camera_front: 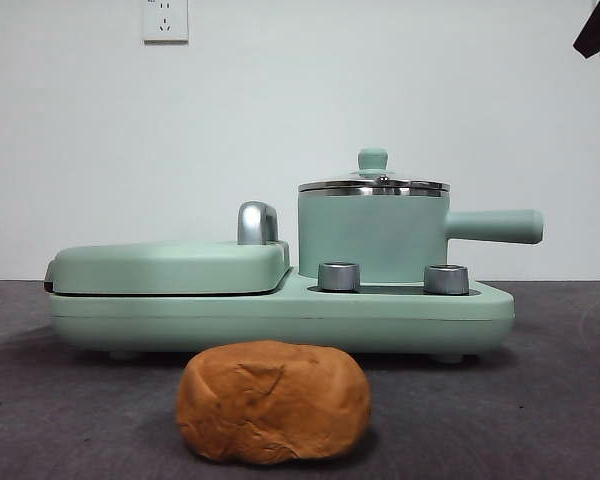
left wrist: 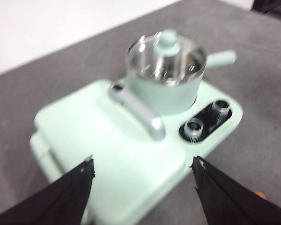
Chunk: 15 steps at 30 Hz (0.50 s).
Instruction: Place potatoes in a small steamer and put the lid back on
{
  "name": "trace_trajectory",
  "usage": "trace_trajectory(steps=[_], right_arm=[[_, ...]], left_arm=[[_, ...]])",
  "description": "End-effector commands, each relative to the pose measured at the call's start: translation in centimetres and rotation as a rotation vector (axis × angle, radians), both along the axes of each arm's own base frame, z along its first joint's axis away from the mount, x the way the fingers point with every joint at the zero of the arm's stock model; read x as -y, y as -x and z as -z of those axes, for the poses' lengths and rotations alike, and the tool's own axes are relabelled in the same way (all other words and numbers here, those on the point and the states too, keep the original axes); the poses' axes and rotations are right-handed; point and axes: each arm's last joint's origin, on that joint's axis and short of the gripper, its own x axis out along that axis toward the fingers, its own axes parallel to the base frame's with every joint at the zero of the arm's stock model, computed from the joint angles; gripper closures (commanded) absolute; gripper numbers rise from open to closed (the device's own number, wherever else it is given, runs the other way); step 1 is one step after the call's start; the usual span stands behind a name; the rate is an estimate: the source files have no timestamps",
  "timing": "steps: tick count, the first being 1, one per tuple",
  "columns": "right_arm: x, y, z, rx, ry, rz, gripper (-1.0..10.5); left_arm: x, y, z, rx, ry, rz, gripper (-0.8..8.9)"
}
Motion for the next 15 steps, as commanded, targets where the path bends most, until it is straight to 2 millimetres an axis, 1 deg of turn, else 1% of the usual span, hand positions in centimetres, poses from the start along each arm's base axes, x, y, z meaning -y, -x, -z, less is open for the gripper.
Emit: trace_trajectory(steps=[1,7,11,15], right_arm=[[-0.1,0.0,-0.7,0.031,-0.009,-0.007,6.5],[-0.1,0.0,-0.7,0.031,-0.009,-0.007,6.5],[-0.1,0.0,-0.7,0.031,-0.009,-0.007,6.5],[-0.1,0.0,-0.7,0.031,-0.009,-0.007,6.5]], left_arm=[[1.1,-1.4,-0.6,0.051,0.01,0.055,4.7],[4.3,-5.1,0.6,0.041,0.048,0.118,4.72],[7.0,-8.1,1.9,0.052,0.1,0.153,4.74],[9.6,-10.6,3.4,0.077,0.148,0.151,4.75]])
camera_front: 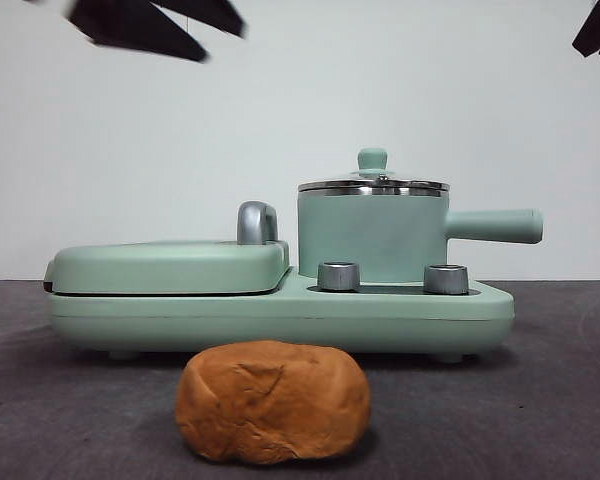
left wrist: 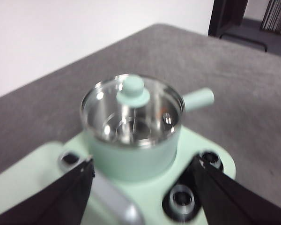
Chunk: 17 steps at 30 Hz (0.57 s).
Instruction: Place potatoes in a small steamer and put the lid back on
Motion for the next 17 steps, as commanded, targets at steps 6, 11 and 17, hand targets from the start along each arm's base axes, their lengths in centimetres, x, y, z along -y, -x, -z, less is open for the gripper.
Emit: trace_trajectory(steps=[6,11,17], right_arm=[[-0.1,0.0,-0.7,0.015,-0.024,0.009,6.5],[-0.1,0.0,-0.7,0.011,-0.029,0.013,6.5],[-0.1,0.0,-0.7,0.011,-0.029,0.013,6.5]], left_arm=[[4.9,-4.8,1.3,0.014,0.055,-0.006,4.75],[8.1,-7.6,1.8,0.001,0.047,0.026,4.75],[11.4,-10.4,2.6,-0.002,0.043,0.054,4.75]])
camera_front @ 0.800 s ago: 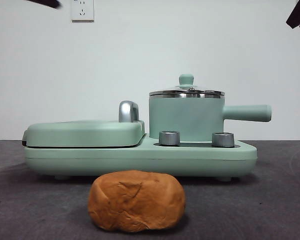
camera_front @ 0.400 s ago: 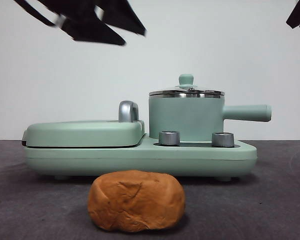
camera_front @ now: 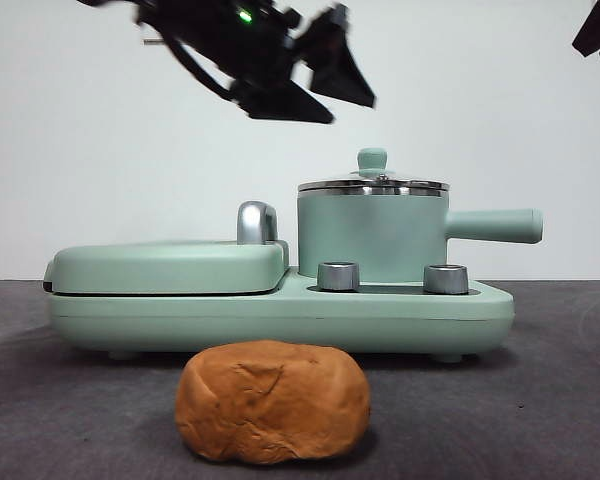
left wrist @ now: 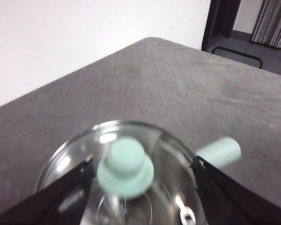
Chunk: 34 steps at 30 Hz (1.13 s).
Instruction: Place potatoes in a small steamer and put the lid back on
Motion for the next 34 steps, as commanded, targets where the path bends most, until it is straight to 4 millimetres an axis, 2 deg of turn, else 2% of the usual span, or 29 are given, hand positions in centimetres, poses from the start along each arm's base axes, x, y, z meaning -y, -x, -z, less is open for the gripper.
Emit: trace_trajectory(steps=[1,9,17,20,23,27,32,34], right_arm=[[-0.1,0.0,-0.7,0.017,-0.021,0.005,6.5],[-0.1,0.0,-0.7,0.017,-0.021,0.005,6.5],[-0.1,0.0,-0.7,0.017,-0.022,0.006,6.5],[-0.1,0.0,-0.7,0.016,-0.022,0.006,6.5],[-0.1,0.0,-0.7,0.007,-0.034,0.015,6.5],[-0.1,0.0,-0.7,0.004,-0.037,0.017,6.5],[-0.1,0.0,-0.7,0.004,-0.037,0.017,6.5],[-0.1,0.0,-0.7,0.005,-0.037,0.017,6.5]], left_arm=[[1.5,-1.2,0.3,0.009,0.006,0.011,4.75],[3.5,-3.6,2.4,-0.019,-0.015,0.014,4.76],[3.9,-4.3,4.1,-0.04,-0.039,-0.008,4.85],[3.9,-4.3,4.1,-0.037,-0.036,-0.007,5.45],[3.9,-4.3,4.0,-0.028,-0.031,-0.007,5.51],[3.9,-4.3,4.0,-0.029,-0.031,-0.007,6.84],[3.9,-4.3,3.9,-0.028,-0.03,-0.008,8.0],[3.8,-4.2,3.7,-0.022,-0.027,-0.008,8.04]])
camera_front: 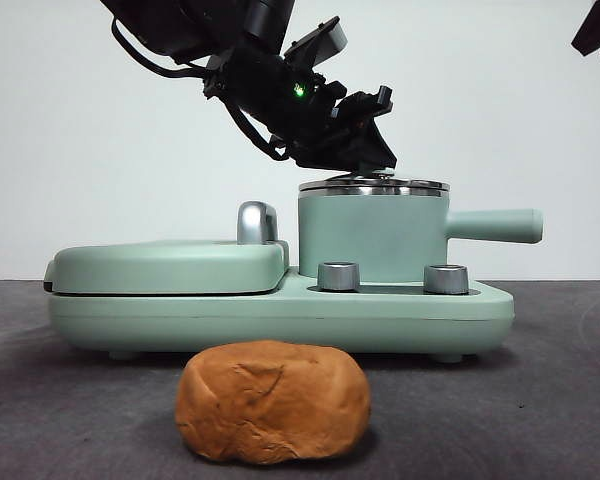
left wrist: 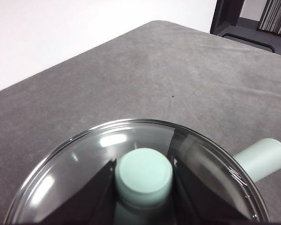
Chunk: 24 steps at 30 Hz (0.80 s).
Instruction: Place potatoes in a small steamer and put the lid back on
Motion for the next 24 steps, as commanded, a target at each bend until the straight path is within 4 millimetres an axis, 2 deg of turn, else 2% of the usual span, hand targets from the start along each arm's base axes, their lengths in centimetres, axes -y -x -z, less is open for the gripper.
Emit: trace_trajectory(steps=[1,7,14,19,24], right_arm=[[-0.1,0.0,-0.7,0.018,-0.02,0.004,6.5],[-0.1,0.0,-0.7,0.018,-0.02,0.004,6.5],[-0.1,0.0,-0.7,0.018,-0.02,0.003,6.5],[-0.1,0.0,-0.7,0.018,-0.02,0.003,6.5],[-0.1,0.0,-0.7,0.017,-0.021,0.0,6.5]], left_arm=[[0.5,-0.2,-0.2,0.011,0.006,0.006,8.04],[0.0,0.4,-2.3,0.056,0.027,0.004,8.04],[-1.6,1.9,-6.4,0.105,0.055,-0.027,8.04],[-3.3,3.9,-9.3,0.084,0.04,-0.032,8.04],[-5.4,7.0,-11.3,-0.029,-0.043,-0.031,8.04]])
